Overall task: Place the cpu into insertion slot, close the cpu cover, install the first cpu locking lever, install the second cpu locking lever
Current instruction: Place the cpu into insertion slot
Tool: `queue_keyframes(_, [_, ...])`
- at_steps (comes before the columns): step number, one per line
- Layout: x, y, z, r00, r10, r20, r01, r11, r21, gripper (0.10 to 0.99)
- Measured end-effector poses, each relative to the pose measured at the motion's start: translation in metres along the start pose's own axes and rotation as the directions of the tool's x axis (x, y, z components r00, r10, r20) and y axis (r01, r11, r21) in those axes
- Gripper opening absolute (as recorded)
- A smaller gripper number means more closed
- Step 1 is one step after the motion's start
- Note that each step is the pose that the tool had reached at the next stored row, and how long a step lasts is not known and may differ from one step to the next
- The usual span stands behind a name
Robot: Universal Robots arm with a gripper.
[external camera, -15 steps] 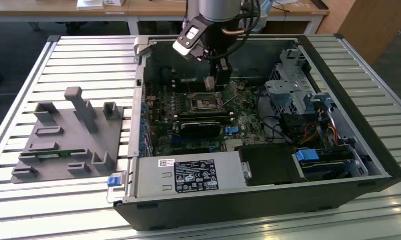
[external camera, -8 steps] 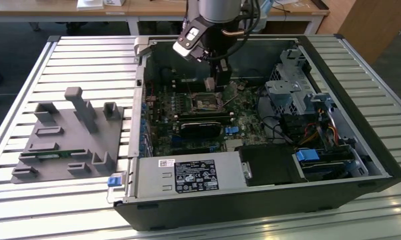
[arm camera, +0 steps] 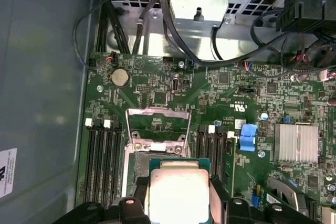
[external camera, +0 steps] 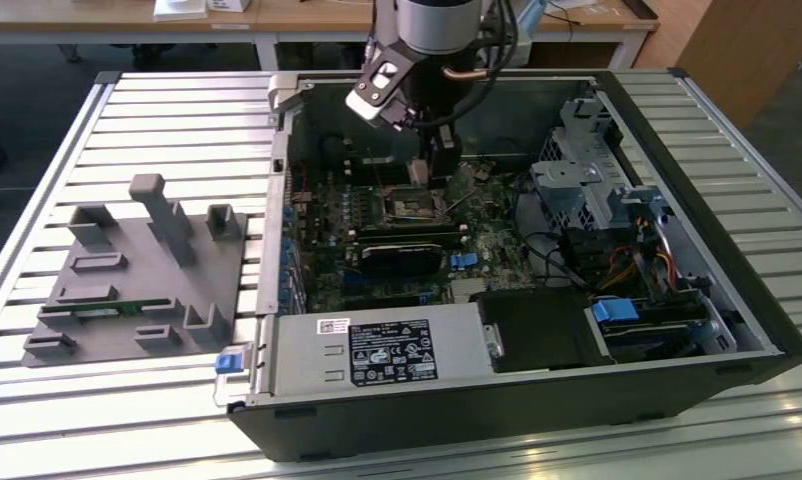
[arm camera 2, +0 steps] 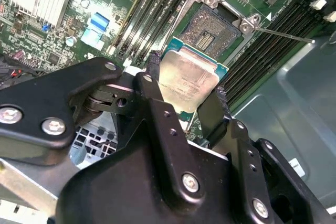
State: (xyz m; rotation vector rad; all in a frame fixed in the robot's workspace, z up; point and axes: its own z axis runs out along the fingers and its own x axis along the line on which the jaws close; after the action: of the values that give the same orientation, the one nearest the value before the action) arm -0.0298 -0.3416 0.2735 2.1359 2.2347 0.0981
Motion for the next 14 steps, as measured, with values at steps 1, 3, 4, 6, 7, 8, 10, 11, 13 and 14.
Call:
queue_keyframes(1, [0.0000,-0.0001,0.0007,1.0000,0.000,0.0000,0.000,1.0000,0.000,0.537])
queue_keyframes(3, [0.0000,-0.0001,0.0018,1.0000,0.000,-0.0001,0.000,1.0000,0.000,0.537])
queue_keyframes(4, [0.0000,-0.0001,0.0021,1.0000,0.000,-0.0001,0.000,1.0000,0.000,0.537])
queue_keyframes(6, [0.0000,-0.0002,0.0025,1.0000,0.000,0.0002,0.000,1.0000,0.000,0.537])
queue_keyframes(7, [0.0000,-0.0002,0.0028,1.0000,0.000,0.0001,0.000,1.0000,0.000,0.537])
queue_keyframes(8, [0.0000,-0.0002,0.0030,1.0000,0.000,0.0000,0.000,1.0000,0.000,0.537])
queue_keyframes(10, [0.0000,-0.0003,0.0037,1.0000,0.000,-0.0002,0.000,1.0000,0.000,0.537])
queue_keyframes(11, [0.0000,-0.0003,0.0041,1.0000,0.000,-0.0002,0.000,1.0000,0.000,0.537])
queue_keyframes(13, [0.0000,-0.0004,0.0051,1.0000,0.000,-0.0001,0.000,1.0000,0.001,0.537])
queue_keyframes(14, [0.0000,-0.0004,0.0058,1.0000,0.000,0.0000,0.000,1.0000,0.001,0.537])
